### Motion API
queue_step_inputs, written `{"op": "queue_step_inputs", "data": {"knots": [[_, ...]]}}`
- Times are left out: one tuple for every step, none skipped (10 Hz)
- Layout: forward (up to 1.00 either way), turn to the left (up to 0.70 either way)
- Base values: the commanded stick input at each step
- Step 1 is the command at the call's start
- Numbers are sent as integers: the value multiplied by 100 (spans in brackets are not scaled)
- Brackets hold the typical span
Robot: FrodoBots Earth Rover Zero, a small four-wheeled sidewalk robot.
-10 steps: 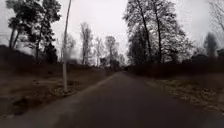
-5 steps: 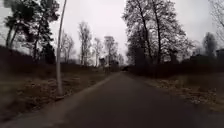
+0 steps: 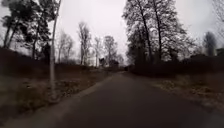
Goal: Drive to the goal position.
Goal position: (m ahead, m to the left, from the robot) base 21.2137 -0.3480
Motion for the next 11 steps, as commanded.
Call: {"op": "queue_step_inputs", "data": {"knots": [[70, 0], [70, 0], [70, 0], [70, 0], [70, 0], [70, 0], [70, 0], [70, 0], [70, 0], [70, 0], [70, 0]]}}
